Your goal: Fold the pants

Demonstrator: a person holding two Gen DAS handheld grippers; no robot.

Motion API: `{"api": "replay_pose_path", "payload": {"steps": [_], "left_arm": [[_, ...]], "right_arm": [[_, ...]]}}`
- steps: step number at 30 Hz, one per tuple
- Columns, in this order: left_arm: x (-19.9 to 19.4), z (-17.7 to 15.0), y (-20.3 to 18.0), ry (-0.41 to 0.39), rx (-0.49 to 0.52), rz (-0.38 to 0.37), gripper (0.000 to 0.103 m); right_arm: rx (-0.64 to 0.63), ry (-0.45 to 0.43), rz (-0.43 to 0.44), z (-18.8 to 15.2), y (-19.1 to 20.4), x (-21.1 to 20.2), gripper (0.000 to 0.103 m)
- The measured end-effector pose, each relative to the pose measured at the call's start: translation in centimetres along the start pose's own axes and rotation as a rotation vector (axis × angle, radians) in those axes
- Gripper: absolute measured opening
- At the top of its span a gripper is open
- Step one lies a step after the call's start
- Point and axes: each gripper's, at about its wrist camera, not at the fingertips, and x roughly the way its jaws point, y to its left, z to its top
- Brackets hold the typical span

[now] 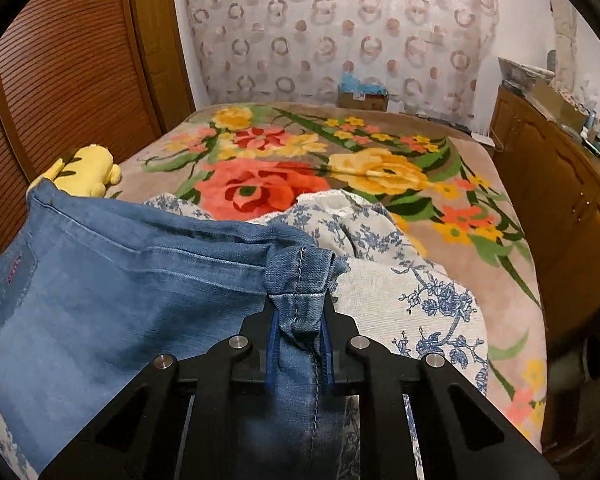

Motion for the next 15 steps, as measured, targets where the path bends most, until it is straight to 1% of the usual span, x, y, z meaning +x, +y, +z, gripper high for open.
{"api": "replay_pose_path", "payload": {"steps": [2, 5, 9, 11, 13, 14, 15], "left_arm": [[0.5, -0.4, 0.1, 0.017, -0.007, 0.014, 0.071], [1.5, -0.5, 0.4, 0.038, -0.027, -0.001, 0.071], [2.2, -1.1, 0.4, 0.066, -0.027, -0.054, 0.053], [1.8, -1.2, 0.1, 0.061, -0.013, -0.055, 0.042], [1.5, -1.3, 0.0, 0.061, -0.01, -0.086, 0.024], [1.4, -1.4, -0.3, 0.062, -0.008, -0.096, 0.021], [1.2, -1.4, -0.6, 0.057, 0.005, -0.086, 0.017]], "right_arm": [[-0.003, -0.014, 0.001, -0.2, 0.2, -0.5, 0.017], [-0.008, -0.03, 0.002, -0.5, 0.5, -1.3, 0.017], [-0.018, -0.047, -0.002, -0.9, 0.7, -2.3, 0.017], [-0.021, -0.051, -0.004, -1.2, 0.8, -2.6, 0.016], [-0.023, -0.055, -0.004, -1.3, 0.7, -2.9, 0.016], [-0.026, -0.059, -0.006, -1.4, 0.8, -3.1, 0.015], [-0.03, -0.066, -0.013, -1.5, 0.9, -3.4, 0.014]]}}
